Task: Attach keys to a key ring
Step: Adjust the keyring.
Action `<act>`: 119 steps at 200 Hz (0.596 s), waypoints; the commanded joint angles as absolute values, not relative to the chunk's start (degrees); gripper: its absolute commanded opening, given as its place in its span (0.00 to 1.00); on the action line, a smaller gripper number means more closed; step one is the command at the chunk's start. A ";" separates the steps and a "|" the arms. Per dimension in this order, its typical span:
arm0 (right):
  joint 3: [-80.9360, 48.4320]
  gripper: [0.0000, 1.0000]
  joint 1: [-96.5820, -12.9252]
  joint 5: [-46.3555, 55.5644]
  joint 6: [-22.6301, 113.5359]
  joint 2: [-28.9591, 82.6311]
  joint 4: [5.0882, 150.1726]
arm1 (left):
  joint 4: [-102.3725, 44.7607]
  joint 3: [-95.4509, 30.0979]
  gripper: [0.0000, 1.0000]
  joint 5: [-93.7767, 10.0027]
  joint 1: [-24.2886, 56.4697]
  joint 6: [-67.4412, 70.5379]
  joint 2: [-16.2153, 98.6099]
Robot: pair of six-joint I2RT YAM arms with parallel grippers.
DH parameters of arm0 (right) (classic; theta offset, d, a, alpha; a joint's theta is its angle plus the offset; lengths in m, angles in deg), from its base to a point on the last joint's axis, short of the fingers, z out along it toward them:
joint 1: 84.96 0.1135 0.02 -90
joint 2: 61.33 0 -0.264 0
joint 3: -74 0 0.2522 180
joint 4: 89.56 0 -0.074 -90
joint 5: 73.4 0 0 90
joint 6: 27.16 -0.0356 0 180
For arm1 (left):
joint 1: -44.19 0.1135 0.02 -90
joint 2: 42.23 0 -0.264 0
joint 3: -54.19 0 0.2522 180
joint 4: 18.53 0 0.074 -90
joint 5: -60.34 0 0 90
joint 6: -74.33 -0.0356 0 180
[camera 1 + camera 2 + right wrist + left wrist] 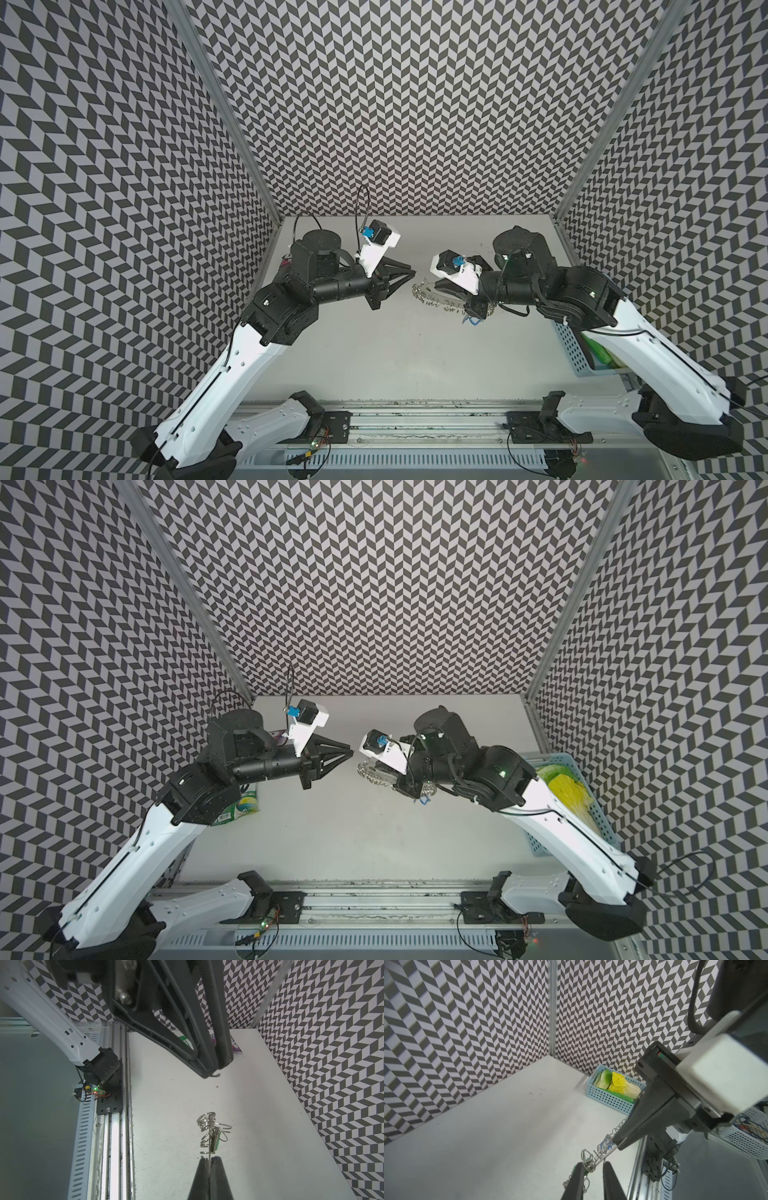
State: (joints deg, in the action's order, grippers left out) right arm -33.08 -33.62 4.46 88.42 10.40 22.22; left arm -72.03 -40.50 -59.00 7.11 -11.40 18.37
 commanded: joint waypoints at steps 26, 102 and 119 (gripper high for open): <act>-32.66 0.00 -33.11 3.16 90.29 8.81 24.53 | -77.29 -45.56 0.18 -59.67 7.23 -4.42 19.79; -34.40 0.00 -32.18 5.68 92.38 10.38 21.53 | -77.34 -47.03 0.07 -63.67 7.10 4.89 26.60; -34.68 0.00 -32.12 6.29 93.04 10.81 20.90 | -78.85 -47.54 0.09 -62.44 7.12 5.28 27.36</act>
State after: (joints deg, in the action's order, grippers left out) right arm -32.82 -32.58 4.86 91.55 10.37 19.49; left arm -76.80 -45.98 -62.28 7.11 3.09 27.13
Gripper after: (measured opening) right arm 0.049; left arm 0.083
